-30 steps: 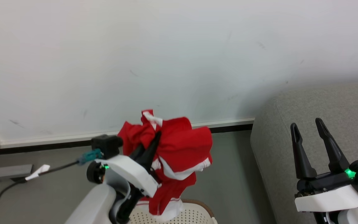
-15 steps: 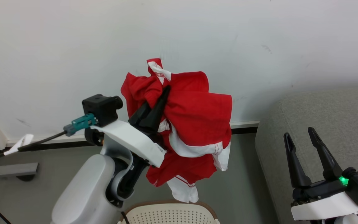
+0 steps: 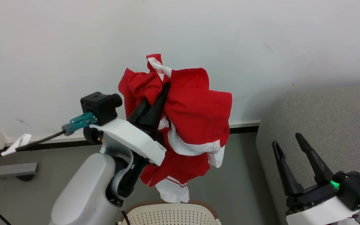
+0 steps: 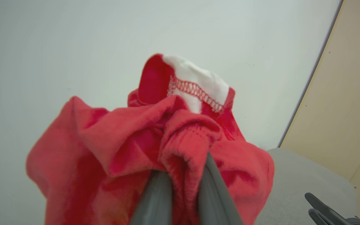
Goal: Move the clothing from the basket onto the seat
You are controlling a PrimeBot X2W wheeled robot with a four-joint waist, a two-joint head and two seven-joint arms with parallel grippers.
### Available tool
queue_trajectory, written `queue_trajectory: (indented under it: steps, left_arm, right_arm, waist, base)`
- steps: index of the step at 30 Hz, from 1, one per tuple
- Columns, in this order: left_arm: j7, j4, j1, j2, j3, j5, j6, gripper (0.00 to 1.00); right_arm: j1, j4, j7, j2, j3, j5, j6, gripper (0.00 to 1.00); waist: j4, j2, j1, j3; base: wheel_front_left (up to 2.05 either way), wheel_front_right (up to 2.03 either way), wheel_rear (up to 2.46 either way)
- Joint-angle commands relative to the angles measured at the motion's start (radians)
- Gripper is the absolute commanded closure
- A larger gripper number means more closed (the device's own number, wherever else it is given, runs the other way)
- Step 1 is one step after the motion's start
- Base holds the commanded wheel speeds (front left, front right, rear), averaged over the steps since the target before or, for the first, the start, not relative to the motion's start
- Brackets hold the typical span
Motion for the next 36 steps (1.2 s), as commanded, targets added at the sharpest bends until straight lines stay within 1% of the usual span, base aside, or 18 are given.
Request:
queue_trajectory:
  steps: [1, 4, 8, 11, 16, 20, 24, 29, 30, 33, 36]
  left_arm:
    - [-0.006, 0.000, -0.011, 0.003, 0.001, 0.006, 0.003, 1.00]
    - [-0.008, 0.003, -0.013, 0.000, -0.004, 0.005, 0.003, 1.00]
    - [-0.007, 0.004, -0.019, -0.009, -0.016, 0.007, -0.002, 1.00]
    - [-0.008, 0.001, -0.020, -0.021, -0.028, 0.003, -0.008, 1.00]
    - [-0.010, 0.004, -0.025, -0.046, -0.055, -0.002, -0.020, 1.00]
    - [-0.009, 0.010, -0.032, -0.064, -0.076, -0.005, -0.028, 1.00]
    - [-0.004, 0.008, -0.035, -0.077, -0.096, -0.016, -0.037, 1.00]
    - [0.006, 0.005, -0.039, -0.091, -0.121, -0.022, -0.049, 1.00]
    - [0.006, 0.005, -0.039, -0.091, -0.121, -0.022, -0.049, 1.00]
    - [0.012, 0.004, -0.043, -0.097, -0.138, -0.023, -0.054, 1.00]
    - [0.020, 0.000, -0.046, -0.105, -0.156, -0.030, -0.059, 1.00]
  right_arm:
    - [-0.007, -0.001, -0.003, -0.023, 0.029, 0.014, -0.002, 0.00]
    - [-0.027, 0.004, -0.003, -0.051, 0.092, 0.032, -0.002, 0.00]
    - [-0.069, 0.043, -0.003, -0.086, 0.184, 0.048, -0.002, 0.00]
    - [-0.116, 0.094, -0.003, -0.105, 0.250, 0.063, -0.002, 0.00]
    - [-0.193, 0.228, -0.001, -0.130, 0.363, 0.097, -0.002, 0.00]
    - [-0.249, 0.340, -0.001, -0.121, 0.435, 0.137, -0.002, 0.00]
    - [-0.292, 0.426, -0.001, -0.109, 0.494, 0.184, -0.002, 0.00]
    - [-0.346, 0.508, -0.001, -0.088, 0.587, 0.249, -0.003, 0.00]
    - [-0.346, 0.508, -0.001, -0.088, 0.587, 0.249, -0.003, 0.00]
    - [-0.375, 0.550, -0.001, -0.068, 0.631, 0.288, -0.003, 0.00]
    - [-0.393, 0.597, -0.001, -0.048, 0.654, 0.316, -0.002, 0.00]
  waist:
    - [0.002, 0.0000, -0.0001, 0.001]
    - [0.006, 0.0000, -0.0001, 0.003]
    - [0.014, 0.0000, -0.0001, 0.009]
    - [0.025, 0.0000, -0.0001, 0.014]
    - [0.054, 0.0000, -0.0001, 0.016]
    - [0.081, 0.0000, -0.0001, 0.011]
    - [0.110, 0.0000, -0.0001, 0.008]
    - [0.148, 0.0000, -0.0001, 0.008]
    - [0.148, 0.0000, -0.0001, 0.008]
    - [0.174, 0.0000, -0.0001, 0.010]
    - [0.204, 0.0000, -0.0001, 0.011]
  base:
    - [0.00, 0.00, 0.00]
    - [0.00, 0.00, 0.00]
    - [0.00, 0.00, 0.00]
    - [0.00, 0.00, 0.00]
    - [0.00, 0.00, 0.00]
    - [0.00, 0.00, 0.00]
    - [0.00, 0.00, 0.00]
    - [0.00, 0.00, 0.00]
    - [0.00, 0.00, 0.00]
    - [0.00, 0.00, 0.00]
    - [0.00, 0.00, 0.00]
